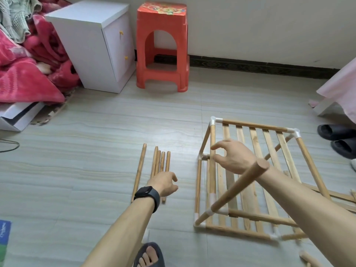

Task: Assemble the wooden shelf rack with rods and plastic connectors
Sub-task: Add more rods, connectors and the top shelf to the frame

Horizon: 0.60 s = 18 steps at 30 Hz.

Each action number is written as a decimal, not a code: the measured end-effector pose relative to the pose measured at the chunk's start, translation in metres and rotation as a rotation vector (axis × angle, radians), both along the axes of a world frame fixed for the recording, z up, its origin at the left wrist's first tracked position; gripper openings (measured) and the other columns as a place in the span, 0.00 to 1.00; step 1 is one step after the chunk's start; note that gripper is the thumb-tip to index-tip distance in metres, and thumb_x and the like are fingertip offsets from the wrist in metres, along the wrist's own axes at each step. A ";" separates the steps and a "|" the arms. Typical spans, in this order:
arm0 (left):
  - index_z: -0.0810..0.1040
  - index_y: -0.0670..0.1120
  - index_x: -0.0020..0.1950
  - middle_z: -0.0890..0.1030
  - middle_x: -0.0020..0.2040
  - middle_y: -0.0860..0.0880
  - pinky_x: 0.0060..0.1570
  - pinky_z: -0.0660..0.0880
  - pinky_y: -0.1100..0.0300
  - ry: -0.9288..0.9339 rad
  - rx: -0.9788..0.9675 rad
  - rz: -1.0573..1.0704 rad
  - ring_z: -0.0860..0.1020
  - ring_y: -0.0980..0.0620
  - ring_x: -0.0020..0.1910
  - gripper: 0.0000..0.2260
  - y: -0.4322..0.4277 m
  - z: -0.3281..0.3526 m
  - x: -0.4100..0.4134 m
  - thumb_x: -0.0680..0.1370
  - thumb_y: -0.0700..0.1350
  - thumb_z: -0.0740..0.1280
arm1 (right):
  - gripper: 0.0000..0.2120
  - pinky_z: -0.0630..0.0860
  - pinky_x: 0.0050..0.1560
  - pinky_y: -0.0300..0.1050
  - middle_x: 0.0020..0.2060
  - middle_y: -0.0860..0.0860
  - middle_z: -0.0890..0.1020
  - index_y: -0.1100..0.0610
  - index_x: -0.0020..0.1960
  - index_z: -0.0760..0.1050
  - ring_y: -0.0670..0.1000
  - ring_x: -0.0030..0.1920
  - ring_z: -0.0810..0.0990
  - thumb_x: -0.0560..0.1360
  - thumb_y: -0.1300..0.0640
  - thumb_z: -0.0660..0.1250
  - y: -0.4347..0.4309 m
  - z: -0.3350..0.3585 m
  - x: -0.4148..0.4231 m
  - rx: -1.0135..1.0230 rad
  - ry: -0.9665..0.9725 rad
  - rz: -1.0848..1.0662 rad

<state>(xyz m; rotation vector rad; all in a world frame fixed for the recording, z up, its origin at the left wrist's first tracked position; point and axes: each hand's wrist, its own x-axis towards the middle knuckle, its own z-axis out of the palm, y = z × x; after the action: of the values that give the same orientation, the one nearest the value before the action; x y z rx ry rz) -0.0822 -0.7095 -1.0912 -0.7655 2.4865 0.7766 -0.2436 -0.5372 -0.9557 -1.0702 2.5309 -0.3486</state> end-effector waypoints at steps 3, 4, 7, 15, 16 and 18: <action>0.73 0.50 0.72 0.77 0.68 0.49 0.62 0.76 0.50 -0.068 -0.058 0.069 0.76 0.48 0.65 0.19 -0.017 -0.032 -0.012 0.81 0.50 0.63 | 0.22 0.63 0.73 0.55 0.76 0.48 0.66 0.44 0.71 0.72 0.54 0.76 0.61 0.79 0.42 0.63 -0.027 -0.025 -0.022 0.022 0.075 0.032; 0.73 0.49 0.71 0.78 0.67 0.49 0.60 0.77 0.50 -0.089 -0.080 0.083 0.77 0.47 0.64 0.18 -0.019 -0.040 -0.015 0.81 0.50 0.63 | 0.25 0.61 0.74 0.56 0.79 0.48 0.62 0.43 0.73 0.70 0.54 0.78 0.56 0.78 0.40 0.63 -0.032 -0.032 -0.027 0.038 0.106 0.042; 0.74 0.48 0.66 0.80 0.59 0.48 0.49 0.75 0.54 -0.152 -0.139 0.121 0.79 0.46 0.57 0.14 -0.022 -0.067 -0.027 0.81 0.48 0.61 | 0.31 0.51 0.78 0.55 0.82 0.48 0.50 0.43 0.78 0.61 0.50 0.80 0.42 0.78 0.36 0.59 -0.041 -0.060 -0.035 0.085 0.199 0.096; 0.63 0.42 0.73 0.76 0.63 0.42 0.44 0.73 0.52 -0.185 -0.301 0.059 0.80 0.42 0.57 0.21 -0.004 -0.107 -0.042 0.80 0.33 0.57 | 0.29 0.42 0.81 0.55 0.82 0.47 0.49 0.46 0.77 0.63 0.49 0.81 0.36 0.76 0.43 0.54 -0.050 -0.084 -0.022 0.009 0.240 0.102; 0.61 0.42 0.74 0.77 0.62 0.41 0.43 0.73 0.52 -0.176 -0.314 0.038 0.80 0.42 0.56 0.22 -0.001 -0.110 -0.042 0.80 0.32 0.56 | 0.29 0.43 0.81 0.56 0.82 0.47 0.49 0.47 0.76 0.64 0.50 0.81 0.36 0.76 0.44 0.55 -0.051 -0.083 -0.020 0.012 0.232 0.096; 0.60 0.42 0.75 0.78 0.61 0.41 0.42 0.74 0.52 -0.166 -0.292 0.045 0.81 0.42 0.55 0.22 0.005 -0.114 -0.040 0.80 0.31 0.55 | 0.28 0.43 0.81 0.57 0.82 0.47 0.48 0.48 0.76 0.64 0.50 0.81 0.36 0.76 0.45 0.56 -0.053 -0.081 -0.017 0.022 0.215 0.097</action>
<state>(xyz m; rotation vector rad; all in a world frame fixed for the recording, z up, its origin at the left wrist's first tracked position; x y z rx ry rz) -0.1217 -0.7045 -1.2057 -0.9479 2.4656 0.3489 -0.2610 -0.5903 -1.0370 -1.2786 2.6485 -0.1872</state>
